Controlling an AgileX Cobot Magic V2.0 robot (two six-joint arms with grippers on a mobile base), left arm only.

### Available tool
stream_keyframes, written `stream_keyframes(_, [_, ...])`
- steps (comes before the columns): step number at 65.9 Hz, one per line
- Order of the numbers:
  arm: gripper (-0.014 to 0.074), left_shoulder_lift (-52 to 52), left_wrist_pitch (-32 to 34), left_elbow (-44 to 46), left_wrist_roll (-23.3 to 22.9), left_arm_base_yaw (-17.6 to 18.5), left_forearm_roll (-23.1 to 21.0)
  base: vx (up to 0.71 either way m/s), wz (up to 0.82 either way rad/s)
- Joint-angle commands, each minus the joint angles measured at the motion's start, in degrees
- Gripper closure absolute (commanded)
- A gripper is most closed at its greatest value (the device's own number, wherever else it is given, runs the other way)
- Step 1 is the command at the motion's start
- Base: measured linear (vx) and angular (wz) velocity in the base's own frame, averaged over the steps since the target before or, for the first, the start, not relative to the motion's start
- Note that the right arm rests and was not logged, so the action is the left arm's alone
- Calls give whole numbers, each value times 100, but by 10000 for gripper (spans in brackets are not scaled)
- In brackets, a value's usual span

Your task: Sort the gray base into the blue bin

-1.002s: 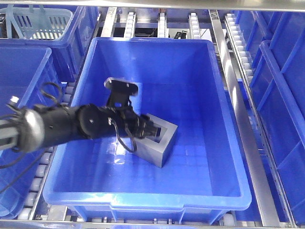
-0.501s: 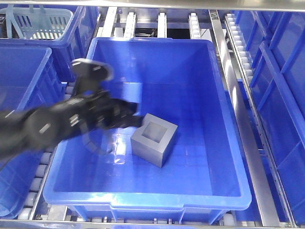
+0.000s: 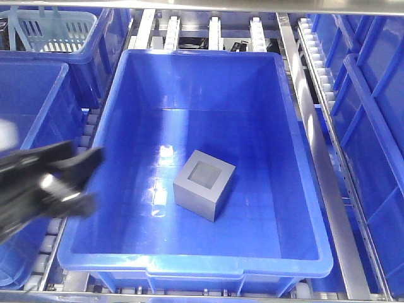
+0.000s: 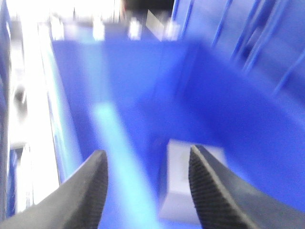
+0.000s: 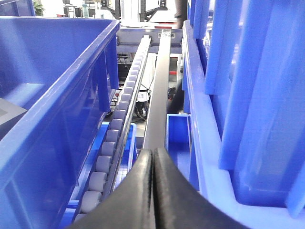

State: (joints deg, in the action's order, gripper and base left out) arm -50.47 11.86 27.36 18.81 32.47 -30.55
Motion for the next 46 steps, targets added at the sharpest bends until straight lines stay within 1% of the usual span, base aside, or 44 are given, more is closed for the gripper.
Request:
stream_keyframes(1, [220, 729, -94, 0, 11, 32, -12, 0, 0])
stream_keyframes(6, [220, 1260, -816, -35, 60, 32, 12, 0, 0])
stream_keyframes(14, [220, 1931, -1959, -35, 219, 32, 187, 0, 0])
stream_keyframes(21, [220, 2529, -2665, -35, 219, 32, 353, 0, 0])
stream_keyframes(30, [220, 3056, -3067, -60, 214, 32, 488, 0, 0])
stream_keyframes(37, [220, 3377, -3083, -194, 214, 32, 628, 0, 0])
stream_keyframes(46, [232, 3663, -2958, -530, 214, 32, 643, 0, 0])
